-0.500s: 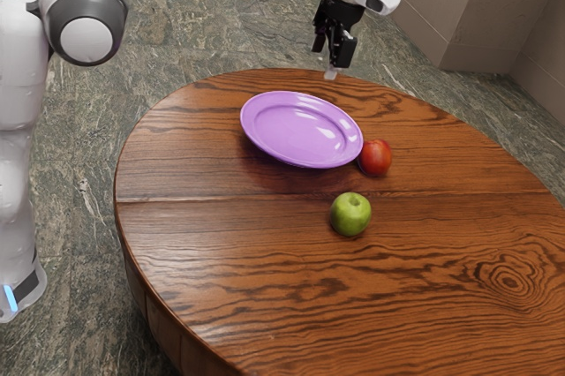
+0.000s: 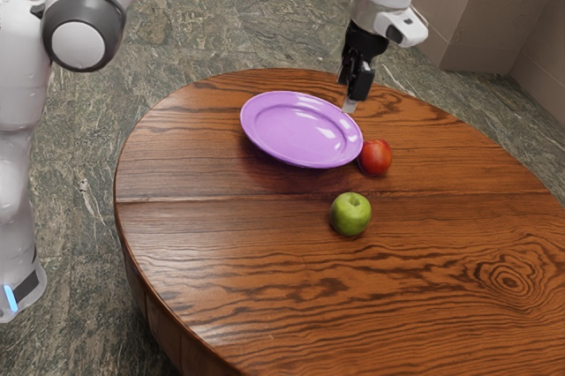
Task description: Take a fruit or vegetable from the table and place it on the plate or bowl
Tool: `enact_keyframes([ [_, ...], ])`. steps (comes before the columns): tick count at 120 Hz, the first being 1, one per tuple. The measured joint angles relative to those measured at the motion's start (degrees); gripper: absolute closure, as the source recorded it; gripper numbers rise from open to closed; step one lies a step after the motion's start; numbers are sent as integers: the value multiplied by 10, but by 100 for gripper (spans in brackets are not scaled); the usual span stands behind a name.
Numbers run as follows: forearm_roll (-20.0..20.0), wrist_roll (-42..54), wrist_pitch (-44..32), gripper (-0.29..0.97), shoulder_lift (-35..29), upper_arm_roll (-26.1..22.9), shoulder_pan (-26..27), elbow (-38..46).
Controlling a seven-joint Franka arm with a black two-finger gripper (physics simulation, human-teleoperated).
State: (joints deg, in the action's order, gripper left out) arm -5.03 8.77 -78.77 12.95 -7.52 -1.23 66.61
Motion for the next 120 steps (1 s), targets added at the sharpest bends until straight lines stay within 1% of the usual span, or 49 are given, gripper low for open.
enact_keyframes([
  [5,7,16,-5,0,4,-16,1,24],
  [14,16,53,-29,0,-2,-45,1,94],
  [20,19,78,-46,0,-5,-56,2,126],
  [39,28,149,-84,0,-14,-78,0,167],
  [47,43,180,-104,0,-26,-83,-1,202],
  [61,59,228,-137,0,-55,-85,-2,243],
  [69,64,252,-153,0,-83,-83,-3,273],
  [74,67,265,-166,0,-103,-74,2,295],
  [81,70,284,-182,0,-114,-62,8,307],
  [99,73,327,-215,0,-113,-42,7,314],
  [120,89,372,-241,0,-77,-38,-26,306],
])
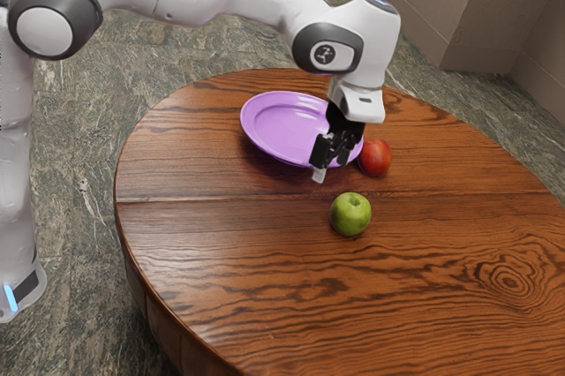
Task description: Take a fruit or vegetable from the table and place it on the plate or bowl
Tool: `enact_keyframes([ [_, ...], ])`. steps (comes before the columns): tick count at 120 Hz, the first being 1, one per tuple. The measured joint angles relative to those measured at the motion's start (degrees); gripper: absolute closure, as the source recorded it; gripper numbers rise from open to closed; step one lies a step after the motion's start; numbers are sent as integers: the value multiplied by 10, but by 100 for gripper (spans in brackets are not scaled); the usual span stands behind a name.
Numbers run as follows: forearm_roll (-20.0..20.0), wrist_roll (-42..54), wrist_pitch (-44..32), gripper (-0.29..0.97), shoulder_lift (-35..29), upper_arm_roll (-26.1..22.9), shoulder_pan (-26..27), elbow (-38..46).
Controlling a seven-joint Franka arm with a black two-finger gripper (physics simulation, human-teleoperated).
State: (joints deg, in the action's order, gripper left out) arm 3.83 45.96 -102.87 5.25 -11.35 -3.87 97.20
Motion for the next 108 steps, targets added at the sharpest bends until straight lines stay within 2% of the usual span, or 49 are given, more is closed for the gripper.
enact_keyframes([
  [46,27,72,-26,0,16,-13,-2,2],
  [85,34,110,-37,0,29,-26,-3,-1],
  [108,33,133,-40,0,76,-25,-29,-42],
])
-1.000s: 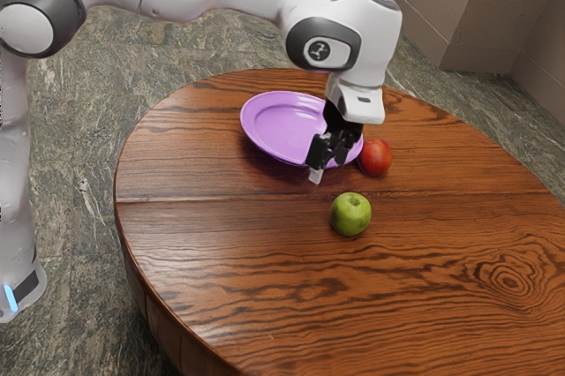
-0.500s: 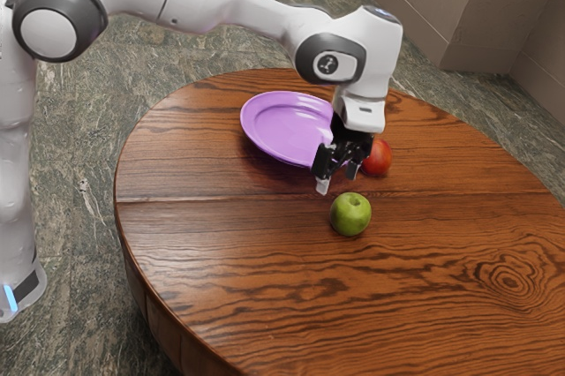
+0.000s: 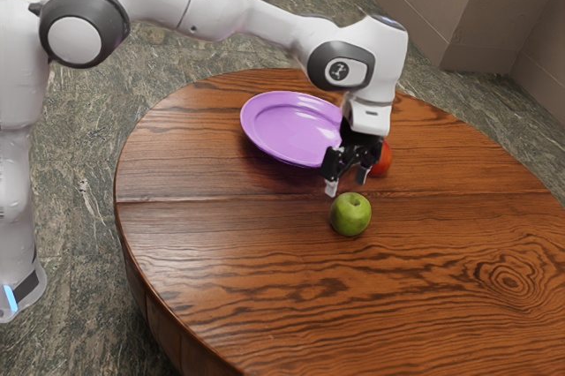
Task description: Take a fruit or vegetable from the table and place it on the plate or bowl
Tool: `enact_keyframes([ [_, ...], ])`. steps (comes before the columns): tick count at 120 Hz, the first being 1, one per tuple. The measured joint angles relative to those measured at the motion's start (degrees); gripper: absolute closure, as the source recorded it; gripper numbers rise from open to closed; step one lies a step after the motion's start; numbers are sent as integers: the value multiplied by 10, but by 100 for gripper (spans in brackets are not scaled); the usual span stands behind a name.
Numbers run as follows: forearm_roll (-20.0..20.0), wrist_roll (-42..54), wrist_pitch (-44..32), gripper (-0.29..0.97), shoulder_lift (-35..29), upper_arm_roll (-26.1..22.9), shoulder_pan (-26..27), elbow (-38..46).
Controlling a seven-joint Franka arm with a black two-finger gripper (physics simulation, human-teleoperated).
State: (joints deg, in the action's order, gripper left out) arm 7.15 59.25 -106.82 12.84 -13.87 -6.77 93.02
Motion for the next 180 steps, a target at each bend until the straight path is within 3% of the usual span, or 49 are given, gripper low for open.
enact_keyframes([
  [89,0,53,-1,0,95,-13,-3,-52],
  [104,1,57,-2,9,98,-13,-3,-53],
  [119,0,60,-4,27,98,-14,-3,-54],
  [137,-1,63,-8,33,97,-14,-4,-54],
  [152,-3,64,-12,49,65,-12,-5,-59],
  [158,-5,64,-13,51,34,5,-3,-65],
  [165,-6,64,-13,45,7,39,-4,-75],
  [180,-7,64,-11,42,-8,103,-16,-105],
])
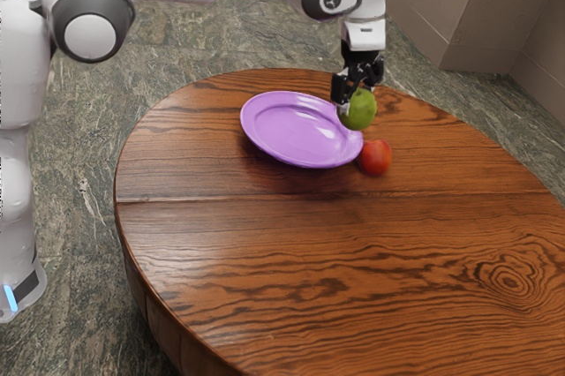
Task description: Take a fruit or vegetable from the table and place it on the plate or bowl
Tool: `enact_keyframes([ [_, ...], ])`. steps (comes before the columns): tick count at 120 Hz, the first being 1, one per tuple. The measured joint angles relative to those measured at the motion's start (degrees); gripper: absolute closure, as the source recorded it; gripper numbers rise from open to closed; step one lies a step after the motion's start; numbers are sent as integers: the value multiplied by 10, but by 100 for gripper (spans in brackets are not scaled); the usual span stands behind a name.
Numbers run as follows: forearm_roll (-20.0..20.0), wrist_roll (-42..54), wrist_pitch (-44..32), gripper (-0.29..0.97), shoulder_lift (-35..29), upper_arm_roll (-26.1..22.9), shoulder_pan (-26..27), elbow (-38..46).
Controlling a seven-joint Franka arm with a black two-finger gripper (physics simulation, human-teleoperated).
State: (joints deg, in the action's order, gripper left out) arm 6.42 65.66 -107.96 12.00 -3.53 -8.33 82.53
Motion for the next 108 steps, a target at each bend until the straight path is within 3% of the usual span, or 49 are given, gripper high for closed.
enact_keyframes([
  [20,1,0,14,44,11,12,-71,-9],
  [46,0,0,20,44,71,12,-106,-51],
  [71,1,0,22,43,89,10,-117,-66],
  [84,2,0,26,16,87,6,-113,-67],
  [108,6,2,34,6,92,5,-110,-73],
])
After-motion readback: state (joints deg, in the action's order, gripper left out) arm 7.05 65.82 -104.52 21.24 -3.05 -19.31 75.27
